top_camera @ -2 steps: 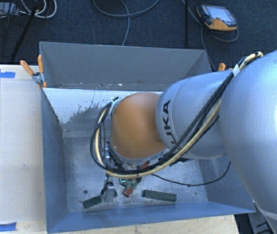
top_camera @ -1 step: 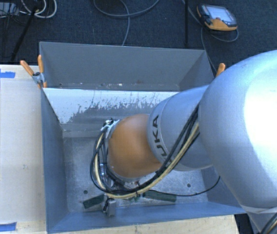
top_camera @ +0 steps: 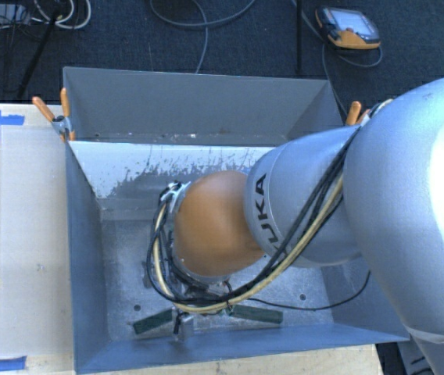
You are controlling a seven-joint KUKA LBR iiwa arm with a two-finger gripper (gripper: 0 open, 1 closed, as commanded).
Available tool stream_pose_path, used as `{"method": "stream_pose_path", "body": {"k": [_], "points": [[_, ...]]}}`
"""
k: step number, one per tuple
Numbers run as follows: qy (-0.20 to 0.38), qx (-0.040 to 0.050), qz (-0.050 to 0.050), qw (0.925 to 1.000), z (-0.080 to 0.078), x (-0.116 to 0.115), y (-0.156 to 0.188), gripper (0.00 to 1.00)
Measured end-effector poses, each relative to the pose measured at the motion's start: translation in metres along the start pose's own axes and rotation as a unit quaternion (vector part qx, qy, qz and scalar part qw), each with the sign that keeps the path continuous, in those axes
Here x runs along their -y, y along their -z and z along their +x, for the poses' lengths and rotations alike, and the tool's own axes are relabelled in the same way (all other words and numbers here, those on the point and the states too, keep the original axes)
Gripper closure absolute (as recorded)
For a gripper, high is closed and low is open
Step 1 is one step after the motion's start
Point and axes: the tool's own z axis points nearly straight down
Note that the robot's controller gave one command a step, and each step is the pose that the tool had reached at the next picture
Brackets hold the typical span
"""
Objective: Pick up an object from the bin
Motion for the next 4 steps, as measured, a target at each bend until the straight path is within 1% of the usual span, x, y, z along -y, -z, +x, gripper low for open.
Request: {"method": "stream_pose_path", "body": {"k": [1,2,3,4], "points": [[0.057,-0.0011,0.0,0.9984,-0.003,0.003,0.007,0.0],[0.045,0.0003,0.0,0.999,-0.005,0.009,-0.032,0.0],[0.043,0.0011,0.0,0.9991,-0.006,0.01,-0.031,0.0],[0.042,-0.0006,0.0,0.9991,-0.006,0.01,-0.032,1.0]]}}
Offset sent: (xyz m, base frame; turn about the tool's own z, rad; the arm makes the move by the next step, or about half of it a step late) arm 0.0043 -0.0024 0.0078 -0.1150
